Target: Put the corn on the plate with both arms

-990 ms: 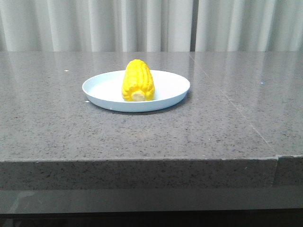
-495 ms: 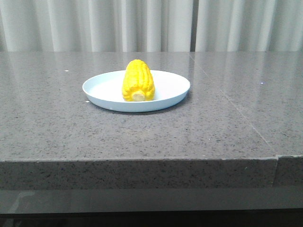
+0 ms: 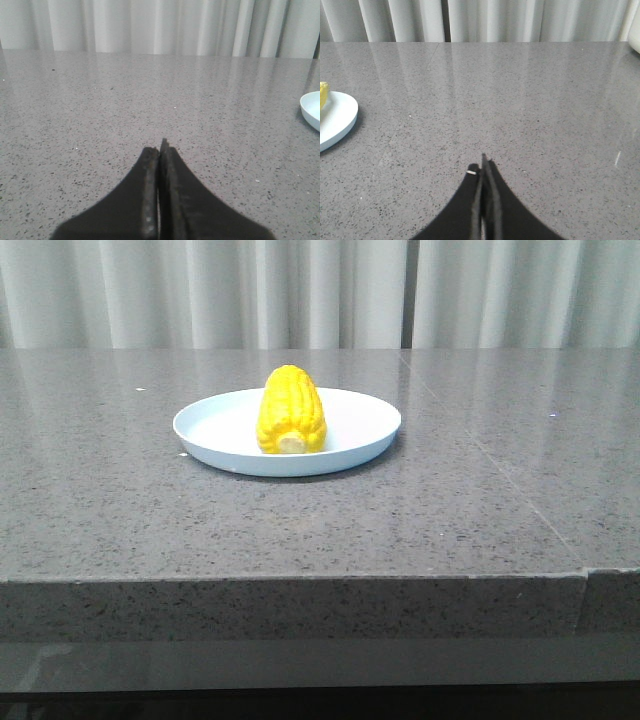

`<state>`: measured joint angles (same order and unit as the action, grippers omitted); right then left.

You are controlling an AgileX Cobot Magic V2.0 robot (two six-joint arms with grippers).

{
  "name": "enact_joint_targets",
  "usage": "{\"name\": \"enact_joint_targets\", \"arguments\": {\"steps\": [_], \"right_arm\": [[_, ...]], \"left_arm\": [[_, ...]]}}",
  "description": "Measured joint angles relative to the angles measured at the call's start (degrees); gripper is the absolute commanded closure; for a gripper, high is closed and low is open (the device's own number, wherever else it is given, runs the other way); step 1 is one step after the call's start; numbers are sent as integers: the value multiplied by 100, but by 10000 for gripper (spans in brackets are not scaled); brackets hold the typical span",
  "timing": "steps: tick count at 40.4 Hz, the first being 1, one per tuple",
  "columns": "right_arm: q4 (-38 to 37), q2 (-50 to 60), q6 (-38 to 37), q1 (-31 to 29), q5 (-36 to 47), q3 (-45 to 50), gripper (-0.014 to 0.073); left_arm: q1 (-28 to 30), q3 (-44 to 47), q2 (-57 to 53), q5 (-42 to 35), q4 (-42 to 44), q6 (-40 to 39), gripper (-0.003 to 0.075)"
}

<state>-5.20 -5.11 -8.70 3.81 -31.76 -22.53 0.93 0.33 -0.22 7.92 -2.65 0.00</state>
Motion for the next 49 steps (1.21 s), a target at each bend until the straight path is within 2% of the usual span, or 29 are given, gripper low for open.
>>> {"name": "enact_joint_targets", "arguments": {"steps": [37,42,49], "right_arm": [[-26,0,0,0,0,0,715],[-81,0,34,0,212,165,715],[217,70,345,0,880,932,715]], "left_arm": [[0,0,0,-5,0,0,741],[0,0,0,-13,0,0,741],[0,0,0,-13,0,0,741]]}}
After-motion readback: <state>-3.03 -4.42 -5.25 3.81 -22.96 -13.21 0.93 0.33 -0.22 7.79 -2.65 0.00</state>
